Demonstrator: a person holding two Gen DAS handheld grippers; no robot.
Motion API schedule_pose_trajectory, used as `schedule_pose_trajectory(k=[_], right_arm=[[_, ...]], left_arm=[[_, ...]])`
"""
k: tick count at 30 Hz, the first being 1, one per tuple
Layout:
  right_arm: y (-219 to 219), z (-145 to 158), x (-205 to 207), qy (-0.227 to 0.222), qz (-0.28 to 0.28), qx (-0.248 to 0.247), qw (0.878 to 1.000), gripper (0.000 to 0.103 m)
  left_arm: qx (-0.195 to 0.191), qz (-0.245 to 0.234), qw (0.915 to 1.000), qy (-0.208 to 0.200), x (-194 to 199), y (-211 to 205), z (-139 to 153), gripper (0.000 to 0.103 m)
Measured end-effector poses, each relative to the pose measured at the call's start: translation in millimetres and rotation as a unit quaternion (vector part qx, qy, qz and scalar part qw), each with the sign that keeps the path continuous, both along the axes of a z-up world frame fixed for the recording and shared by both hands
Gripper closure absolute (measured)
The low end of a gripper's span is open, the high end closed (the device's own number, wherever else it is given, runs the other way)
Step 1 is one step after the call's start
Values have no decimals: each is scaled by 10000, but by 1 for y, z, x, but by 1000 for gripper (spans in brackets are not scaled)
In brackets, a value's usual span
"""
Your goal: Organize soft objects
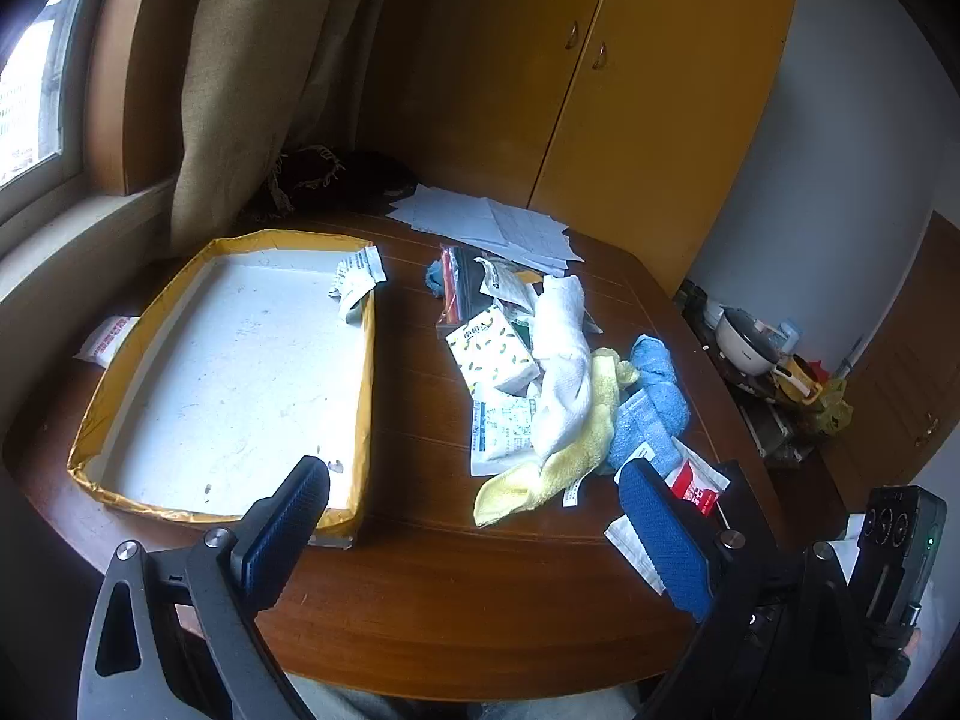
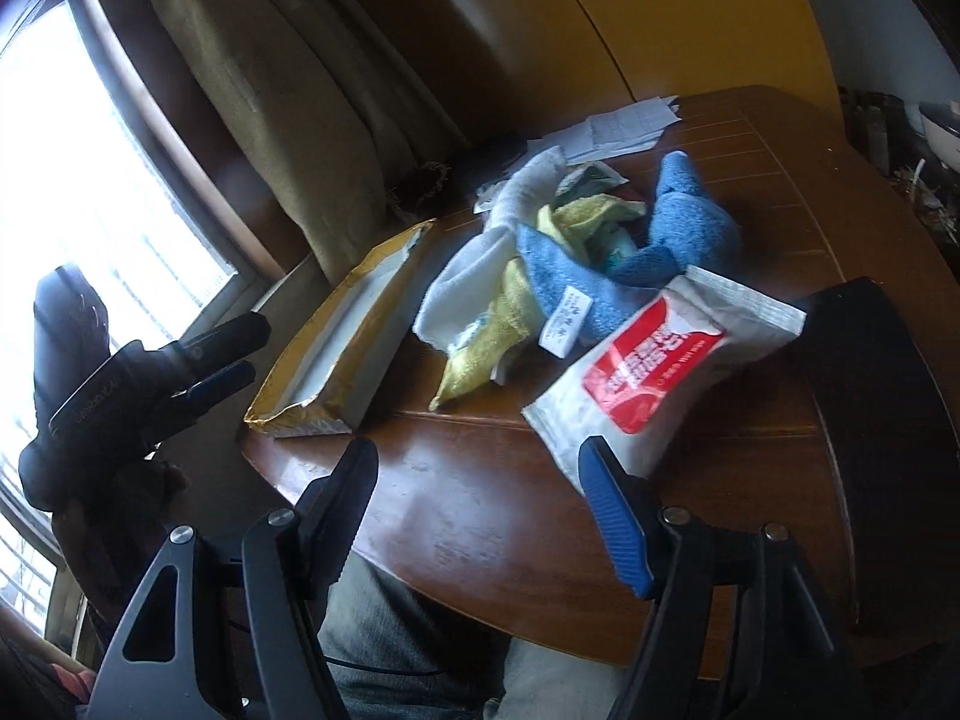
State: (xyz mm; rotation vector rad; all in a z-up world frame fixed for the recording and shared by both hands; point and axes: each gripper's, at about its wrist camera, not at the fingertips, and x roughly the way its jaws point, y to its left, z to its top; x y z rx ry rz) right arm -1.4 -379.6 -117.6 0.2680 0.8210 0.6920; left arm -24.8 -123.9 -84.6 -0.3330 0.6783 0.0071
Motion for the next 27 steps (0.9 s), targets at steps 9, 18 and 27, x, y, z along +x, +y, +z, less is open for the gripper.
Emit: schedule_pose_trajectory(k=[9, 18, 27], right_arm=[[-18, -24, 43, 416, -480, 41, 9980, 34], [-6, -31, 64, 503, -433, 94, 9977, 54], [-4, -24, 59, 300, -493, -99, 9983, 68]], left_arm=[[-29, -409, 9987, 307, 63, -18, -7, 4], [186, -691, 9964, 454, 144, -36, -2, 9], [357, -971, 9897, 990, 195, -61, -32, 62]])
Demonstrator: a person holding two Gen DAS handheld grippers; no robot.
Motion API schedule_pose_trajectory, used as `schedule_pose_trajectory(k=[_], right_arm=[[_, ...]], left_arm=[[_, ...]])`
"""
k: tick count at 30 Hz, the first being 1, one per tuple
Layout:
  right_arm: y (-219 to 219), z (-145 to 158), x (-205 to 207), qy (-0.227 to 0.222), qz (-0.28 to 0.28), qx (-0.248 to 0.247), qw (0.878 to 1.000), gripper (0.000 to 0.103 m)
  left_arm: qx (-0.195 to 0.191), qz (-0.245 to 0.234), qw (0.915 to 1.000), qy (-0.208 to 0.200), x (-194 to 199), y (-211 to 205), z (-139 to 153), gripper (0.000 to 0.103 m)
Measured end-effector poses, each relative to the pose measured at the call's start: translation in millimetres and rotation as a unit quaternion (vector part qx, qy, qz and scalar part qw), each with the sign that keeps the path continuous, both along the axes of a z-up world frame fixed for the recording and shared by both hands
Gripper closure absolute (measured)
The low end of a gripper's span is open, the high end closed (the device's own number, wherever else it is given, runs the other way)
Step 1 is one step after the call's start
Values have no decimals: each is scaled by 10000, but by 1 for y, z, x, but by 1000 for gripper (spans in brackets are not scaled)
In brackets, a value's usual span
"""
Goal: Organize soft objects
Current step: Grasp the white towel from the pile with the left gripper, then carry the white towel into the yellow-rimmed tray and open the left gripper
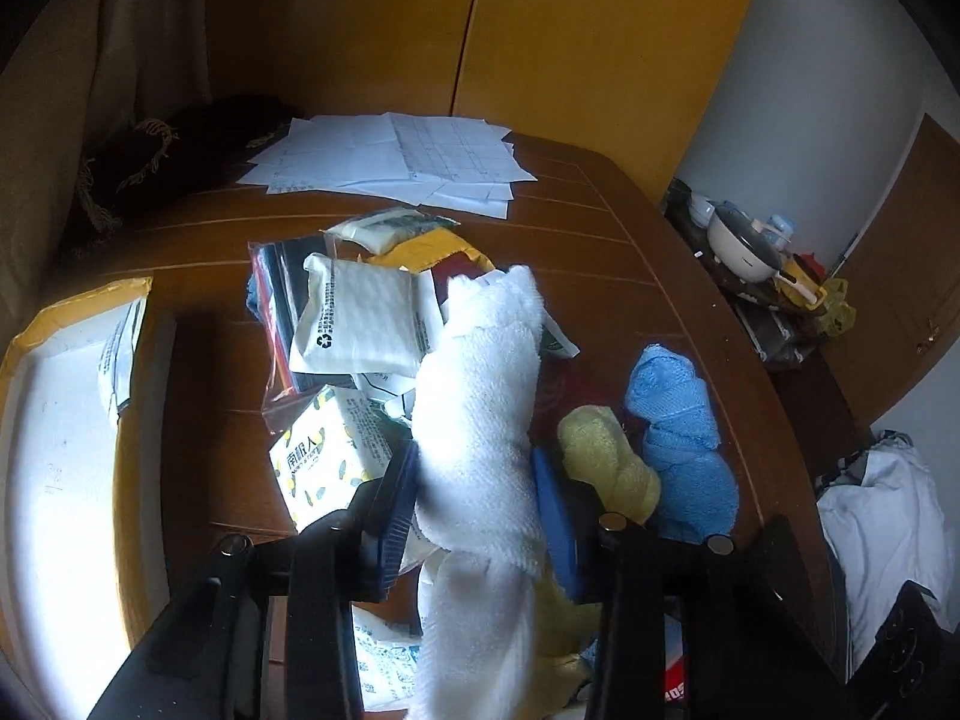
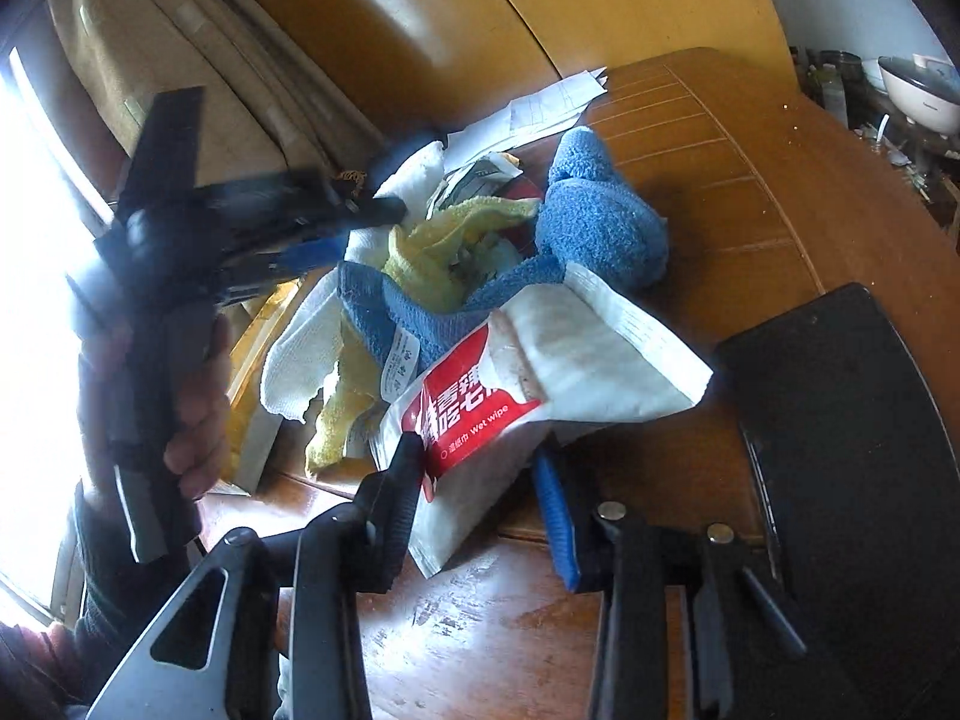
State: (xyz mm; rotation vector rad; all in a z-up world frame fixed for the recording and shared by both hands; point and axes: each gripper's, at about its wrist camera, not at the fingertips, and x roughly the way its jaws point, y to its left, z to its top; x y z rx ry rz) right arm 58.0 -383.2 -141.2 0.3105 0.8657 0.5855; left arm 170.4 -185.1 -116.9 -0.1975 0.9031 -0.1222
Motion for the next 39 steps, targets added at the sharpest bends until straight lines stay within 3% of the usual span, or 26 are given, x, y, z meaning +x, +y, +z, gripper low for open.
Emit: schedule_pose_trajectory(k=[10, 14, 20, 26, 30, 35, 39], right_arm=[[-14, 22, -30, -621, 71, 73, 9980, 72], [0, 35, -36, -800, 481, 298, 9952, 72], [65, 55, -27, -976, 1532, 429, 9824, 72], [150, 63, 7, -811, 2512, 366, 9638, 72], [209, 57, 18, -652, 3042, 62, 9504, 72], [271, 35, 42, -299, 3332, -256, 9420, 72], [287, 17, 42, -198, 3511, -549, 9345, 72]], left_arm=[[-970, 97, 9939, -524, -55, 29, 25, 63], [-1123, 108, 9920, -574, -81, 45, 37, 63], [-960, 673, 9902, -759, -133, 98, 55, 63], [-926, 1418, 9816, -884, -161, 162, 56, 63], [-848, 1801, 9767, -799, -162, 196, 43, 63], [-936, 2163, 9699, -620, -165, 229, 17, 63], [-963, 2253, 9683, -490, -156, 244, 5, 63]])
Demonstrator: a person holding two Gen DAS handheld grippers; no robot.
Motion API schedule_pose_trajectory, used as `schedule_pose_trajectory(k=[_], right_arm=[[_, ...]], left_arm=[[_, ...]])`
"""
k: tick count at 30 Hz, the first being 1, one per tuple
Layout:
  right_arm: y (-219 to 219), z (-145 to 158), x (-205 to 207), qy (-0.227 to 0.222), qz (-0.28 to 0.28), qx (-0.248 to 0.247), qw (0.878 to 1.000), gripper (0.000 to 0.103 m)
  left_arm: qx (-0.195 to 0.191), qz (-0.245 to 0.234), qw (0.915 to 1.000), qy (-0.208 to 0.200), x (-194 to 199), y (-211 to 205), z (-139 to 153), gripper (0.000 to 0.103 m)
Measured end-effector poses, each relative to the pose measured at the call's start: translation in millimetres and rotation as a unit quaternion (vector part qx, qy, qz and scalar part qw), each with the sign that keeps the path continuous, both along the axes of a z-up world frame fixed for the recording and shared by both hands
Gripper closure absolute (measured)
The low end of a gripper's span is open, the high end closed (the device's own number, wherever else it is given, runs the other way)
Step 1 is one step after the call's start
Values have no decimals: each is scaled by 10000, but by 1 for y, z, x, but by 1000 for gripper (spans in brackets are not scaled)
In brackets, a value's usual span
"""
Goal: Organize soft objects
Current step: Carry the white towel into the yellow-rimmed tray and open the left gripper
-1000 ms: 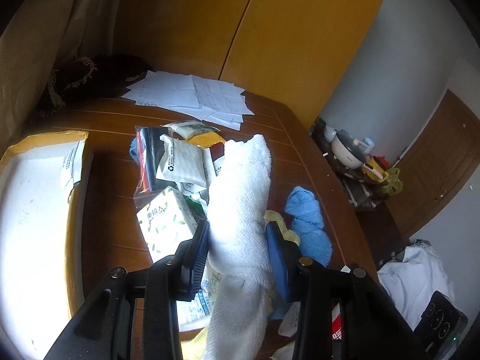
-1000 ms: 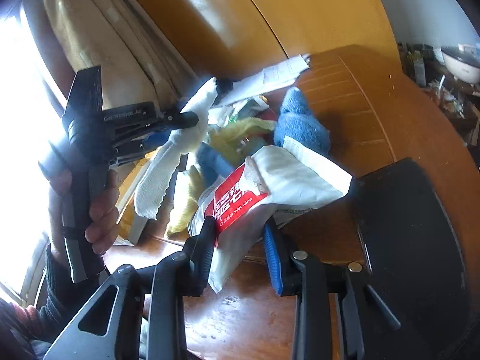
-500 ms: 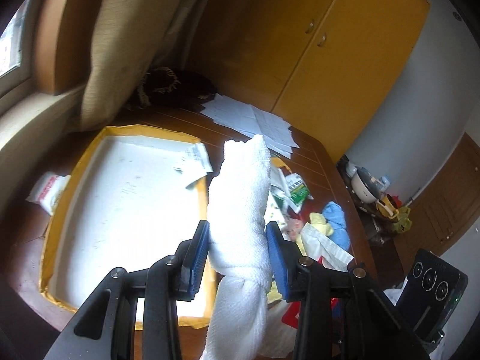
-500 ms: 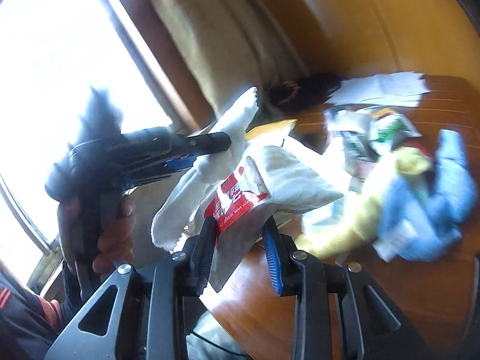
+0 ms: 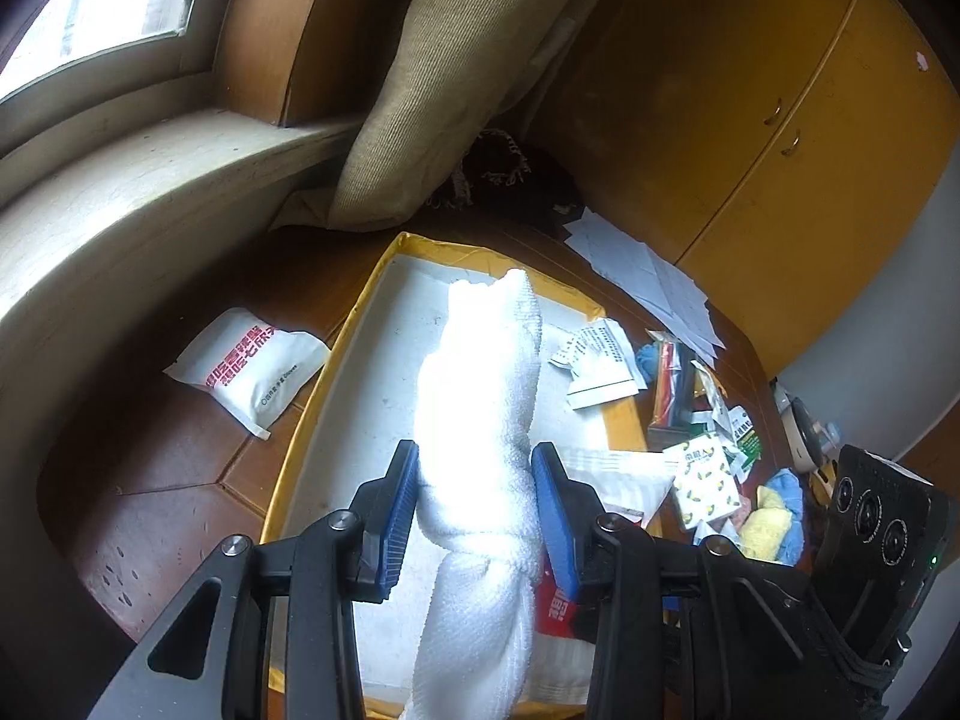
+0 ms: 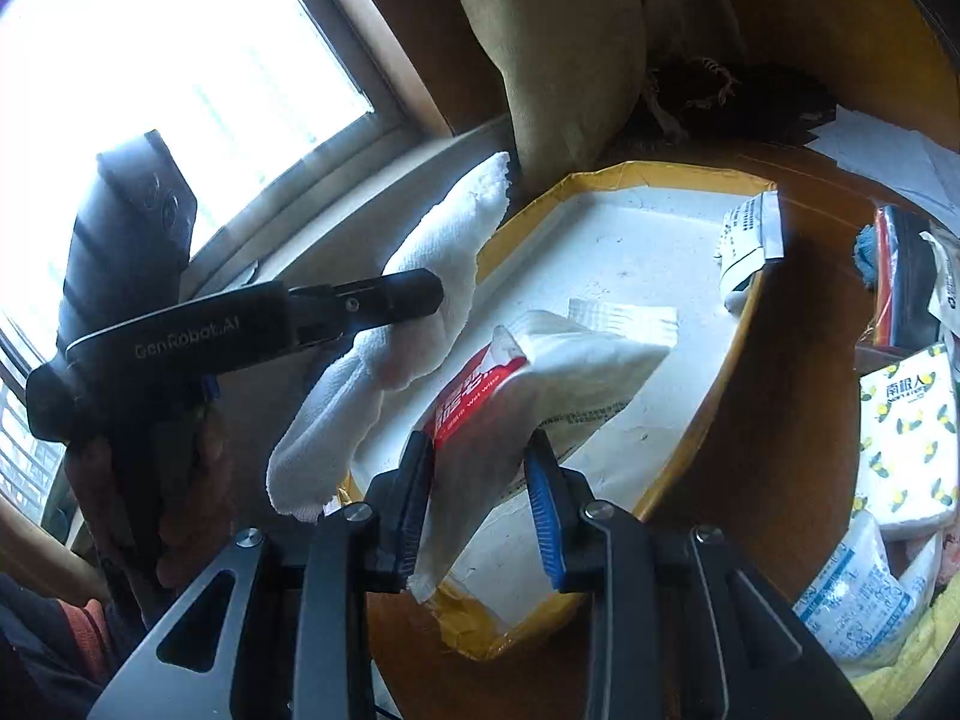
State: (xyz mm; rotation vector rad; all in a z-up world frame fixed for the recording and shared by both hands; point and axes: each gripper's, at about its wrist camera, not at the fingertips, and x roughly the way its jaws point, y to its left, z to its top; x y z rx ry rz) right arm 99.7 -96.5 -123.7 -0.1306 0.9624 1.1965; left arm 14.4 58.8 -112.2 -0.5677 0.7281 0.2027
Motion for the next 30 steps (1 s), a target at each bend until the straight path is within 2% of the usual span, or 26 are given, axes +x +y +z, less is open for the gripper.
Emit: schedule_pose_trajectory(k=[2, 6, 10, 13, 15, 16, 17, 19, 21, 23, 30], right_arm=[[6, -6, -1, -38, 41, -135, 9999, 72], [13, -17, -3, -63, 7, -329, 9994, 72], [11, -15, -7, -128, -20, -286, 9995, 72], [7, -14, -9, -131, -99, -172, 9997, 69], [1, -10, -12, -90, -167, -36, 9998, 63], [-4, -8, -13, -72, -221, 72, 9997, 55], [-9, -5, -13, -43, -256, 191, 9995, 45], [-23, 2, -15, -2, -391, 422, 9983, 36], [-37, 5, -16, 70, -566, 578, 9967, 36], [-54, 9, -19, 163, -741, 755, 9943, 34], [-126, 18, -25, -24, -1585, 1023, 9820, 31]], left_arm=[[6, -20, 10000, 56, 8, 2, -5, 63], [279, 54, 9992, 269, 19, -1, -17, 63], [473, 116, 9976, 494, 22, -4, -30, 61], [333, 114, 9970, 690, 23, -3, -38, 59], [317, 223, 9974, 609, 17, -2, -35, 45], [282, 318, 9979, 487, 13, -2, -32, 35], [229, 417, 9983, 323, 7, -1, -27, 32], [229, 578, 9980, 63, -1, -5, -16, 23], [337, 559, 9978, -112, -6, -16, -5, 18], [429, 305, 9982, -276, -6, -34, 6, 12], [439, -363, 9953, -777, -3, -97, 29, 10]])
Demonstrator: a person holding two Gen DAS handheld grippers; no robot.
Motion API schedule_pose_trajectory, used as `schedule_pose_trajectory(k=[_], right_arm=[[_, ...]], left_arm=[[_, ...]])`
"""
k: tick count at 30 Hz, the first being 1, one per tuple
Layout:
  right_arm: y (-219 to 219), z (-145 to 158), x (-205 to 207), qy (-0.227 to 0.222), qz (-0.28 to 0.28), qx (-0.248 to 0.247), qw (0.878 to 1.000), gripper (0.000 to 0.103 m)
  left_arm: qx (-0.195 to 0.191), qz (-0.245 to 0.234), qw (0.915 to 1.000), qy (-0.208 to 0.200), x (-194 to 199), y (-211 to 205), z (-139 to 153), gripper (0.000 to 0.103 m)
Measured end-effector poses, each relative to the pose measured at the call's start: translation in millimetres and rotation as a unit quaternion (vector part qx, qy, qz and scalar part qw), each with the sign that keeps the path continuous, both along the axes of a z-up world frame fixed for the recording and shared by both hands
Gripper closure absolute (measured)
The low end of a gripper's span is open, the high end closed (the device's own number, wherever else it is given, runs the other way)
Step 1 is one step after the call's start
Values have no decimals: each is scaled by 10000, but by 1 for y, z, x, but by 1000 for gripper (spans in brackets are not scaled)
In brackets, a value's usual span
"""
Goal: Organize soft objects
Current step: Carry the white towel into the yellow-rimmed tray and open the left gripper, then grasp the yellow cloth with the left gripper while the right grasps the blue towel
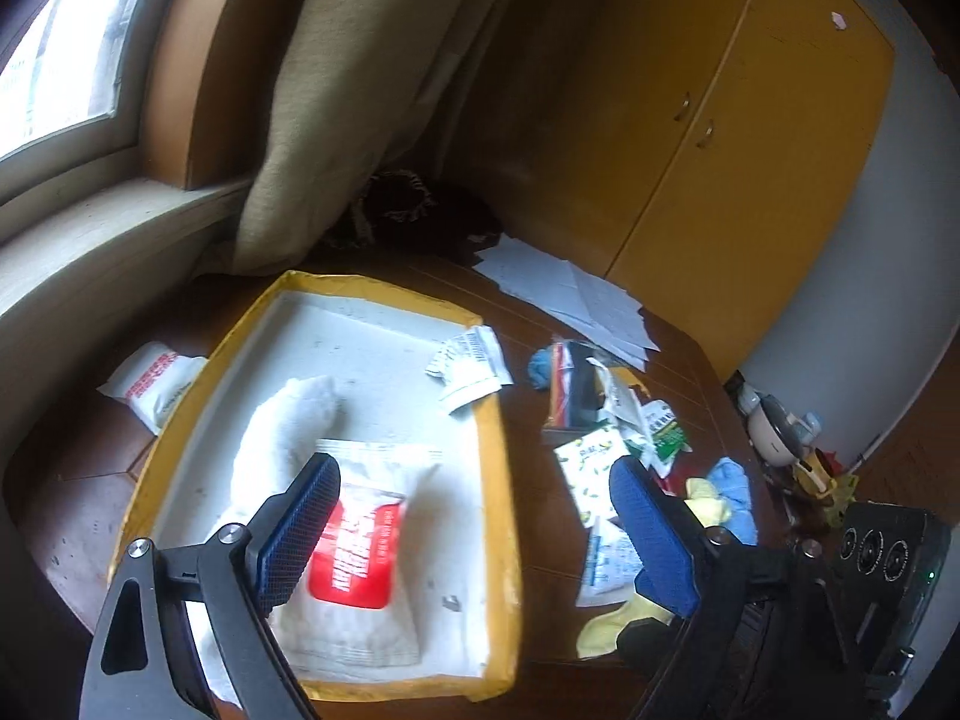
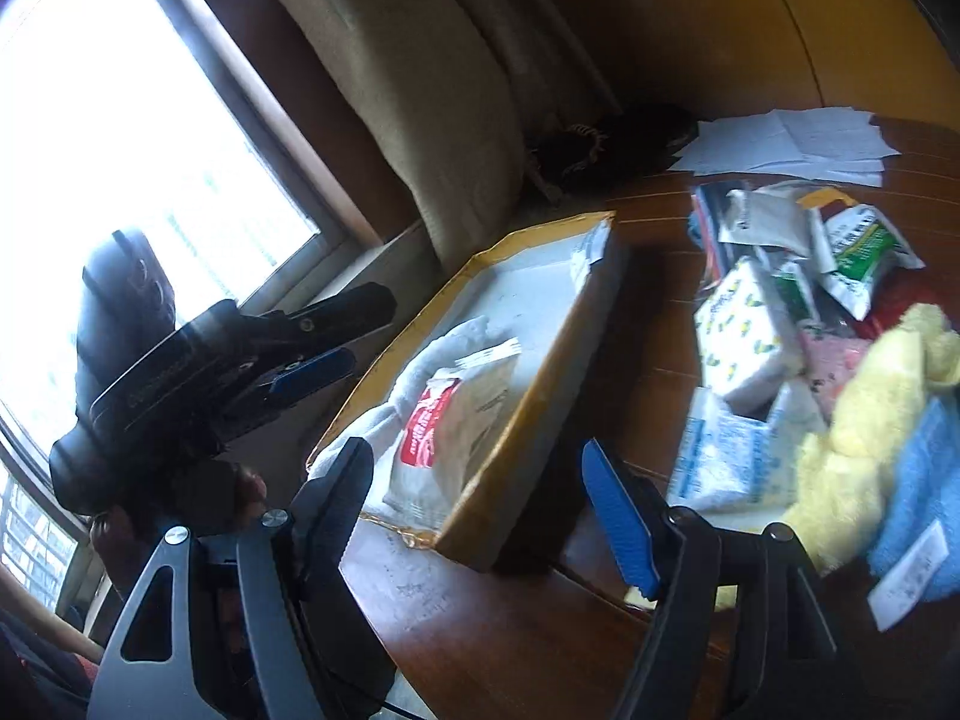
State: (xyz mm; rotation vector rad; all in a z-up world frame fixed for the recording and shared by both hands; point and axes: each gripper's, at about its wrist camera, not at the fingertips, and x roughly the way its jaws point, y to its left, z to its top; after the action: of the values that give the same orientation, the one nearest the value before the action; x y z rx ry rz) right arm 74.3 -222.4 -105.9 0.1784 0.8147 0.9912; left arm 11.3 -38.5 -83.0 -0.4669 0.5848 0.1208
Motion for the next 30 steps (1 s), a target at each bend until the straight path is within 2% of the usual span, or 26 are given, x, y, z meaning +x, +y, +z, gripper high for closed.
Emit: schedule_pose_trajectory(k=[5, 9, 16, 21, 23, 30], right_arm=[[-58, 5, 11, 281, -502, 336, 9978, 31], [-100, 14, 22, 217, -888, 485, 9946, 31], [-138, 11, 45, 245, -1416, 301, 9892, 32], [-161, 11, 55, 291, -1836, 211, 9823, 40], [-168, 9, 61, 339, -2027, 135, 9786, 44], [-182, 0, 80, 542, -2492, -183, 9668, 45]], left_arm=[[256, -446, 9987, -2, 10, -42, 1, 10], [424, -906, 9950, 61, 13, -72, 1, 10], [973, -1487, 9837, 288, 18, -120, -5, 10], [1142, -1731, 9777, 333, 23, -136, -10, 10], [1160, -1842, 9753, 366, 25, -141, -13, 12], [1399, -2125, 9660, 457, 32, -160, -23, 22]])
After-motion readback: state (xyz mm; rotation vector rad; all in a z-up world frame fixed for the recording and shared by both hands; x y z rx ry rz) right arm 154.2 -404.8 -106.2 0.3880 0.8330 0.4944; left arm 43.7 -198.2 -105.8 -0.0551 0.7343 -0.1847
